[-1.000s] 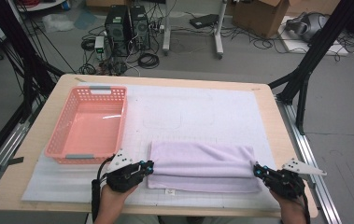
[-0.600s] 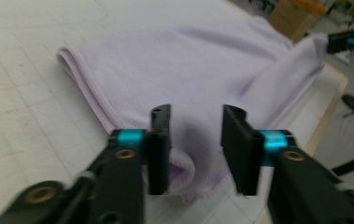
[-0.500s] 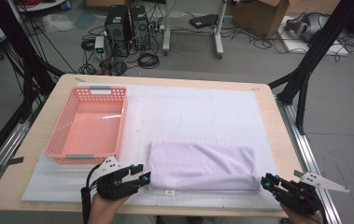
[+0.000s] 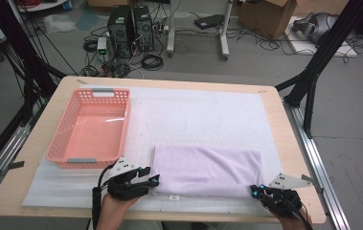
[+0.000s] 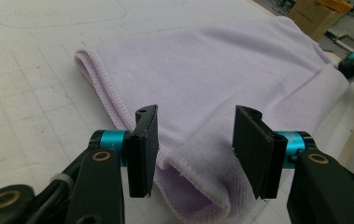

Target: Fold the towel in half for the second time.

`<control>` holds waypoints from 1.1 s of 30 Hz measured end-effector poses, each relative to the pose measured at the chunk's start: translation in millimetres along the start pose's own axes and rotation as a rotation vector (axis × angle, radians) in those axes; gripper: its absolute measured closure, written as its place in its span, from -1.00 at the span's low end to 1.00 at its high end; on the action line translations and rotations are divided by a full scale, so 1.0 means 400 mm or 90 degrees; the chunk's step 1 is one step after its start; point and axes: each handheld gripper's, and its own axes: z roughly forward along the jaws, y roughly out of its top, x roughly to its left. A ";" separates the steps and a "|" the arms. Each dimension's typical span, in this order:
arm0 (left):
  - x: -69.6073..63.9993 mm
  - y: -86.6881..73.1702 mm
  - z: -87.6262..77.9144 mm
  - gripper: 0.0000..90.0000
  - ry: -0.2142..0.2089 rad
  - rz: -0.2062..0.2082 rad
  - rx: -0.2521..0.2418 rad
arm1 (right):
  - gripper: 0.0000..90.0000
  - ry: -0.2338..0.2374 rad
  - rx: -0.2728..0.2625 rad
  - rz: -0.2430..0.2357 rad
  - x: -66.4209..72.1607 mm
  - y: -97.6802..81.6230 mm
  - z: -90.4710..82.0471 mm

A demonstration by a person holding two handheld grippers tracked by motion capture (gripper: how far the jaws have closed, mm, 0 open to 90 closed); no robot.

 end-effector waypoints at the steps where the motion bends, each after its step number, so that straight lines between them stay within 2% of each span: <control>1: 0.003 0.003 -0.003 0.13 0.001 -0.002 -0.006 | 0.96 0.016 0.013 0.010 -0.004 -0.005 -0.008; 3: 0.012 0.009 -0.006 0.11 0.007 -0.006 -0.013 | 0.94 0.024 0.011 0.015 -0.013 -0.013 -0.026; 5: 0.020 0.017 -0.002 0.07 0.012 -0.012 -0.017 | 0.79 0.042 -0.022 0.032 -0.025 -0.016 -0.041; 7: 0.026 0.025 0.007 0.07 0.013 -0.012 -0.016 | 0.56 0.056 -0.069 0.067 -0.042 -0.010 -0.052; 8: 0.029 0.029 0.013 0.06 0.015 -0.007 -0.015 | 0.48 0.055 -0.096 0.077 -0.049 -0.004 -0.056; 10: 0.034 0.039 0.026 0.02 0.019 -0.007 -0.013 | 0.26 0.032 -0.144 0.105 -0.065 0.008 -0.059; 13: 0.045 0.054 0.052 -0.03 0.026 -0.011 -0.004 | 0.19 -0.006 -0.180 0.131 -0.091 0.025 -0.053; 15: 0.054 0.062 0.072 -0.07 0.032 -0.013 0.006 | 0.19 -0.029 -0.179 0.139 -0.112 0.033 -0.037; 17: 0.064 0.070 0.094 -0.08 0.033 -0.015 0.017 | 0.19 -0.059 -0.163 0.149 -0.137 0.040 -0.017; 18: 0.068 0.074 0.107 -0.09 0.034 -0.017 0.021 | 0.19 -0.063 -0.157 0.156 -0.150 0.042 -0.005; 20: 0.078 0.080 0.131 -0.09 0.044 -0.017 0.039 | 0.19 -0.062 -0.147 0.167 -0.174 0.046 0.023; 22: 0.090 0.084 0.155 -0.09 0.058 -0.025 0.055 | 0.19 -0.056 -0.127 0.160 -0.190 0.053 0.054; 23: 0.096 0.086 0.167 -0.09 0.064 -0.026 0.066 | 0.22 -0.054 -0.115 0.159 -0.195 0.058 0.069; 24: 0.101 0.087 0.176 -0.08 0.073 -0.028 0.077 | 0.34 -0.052 -0.103 0.152 -0.201 0.063 0.083; 25: 0.104 0.088 0.184 -0.02 0.083 -0.030 0.088 | 0.52 -0.047 -0.090 0.139 -0.205 0.069 0.095; 26: 0.106 0.088 0.189 0.13 0.086 -0.030 0.098 | 0.77 -0.051 -0.076 0.123 -0.206 0.076 0.103; 27: 0.106 0.089 0.193 0.42 0.091 -0.022 0.104 | 0.90 -0.056 -0.069 0.101 -0.209 0.082 0.108; 28: 0.106 0.094 0.192 0.72 0.090 -0.014 0.103 | 0.92 -0.061 -0.071 0.097 -0.212 0.089 0.110; 29: 0.104 0.098 0.190 0.85 0.098 -0.015 0.090 | 0.92 -0.063 -0.073 0.097 -0.217 0.096 0.109; 33: 0.098 0.118 0.189 0.89 0.128 -0.004 0.063 | 0.93 -0.092 -0.113 0.111 -0.238 0.111 0.103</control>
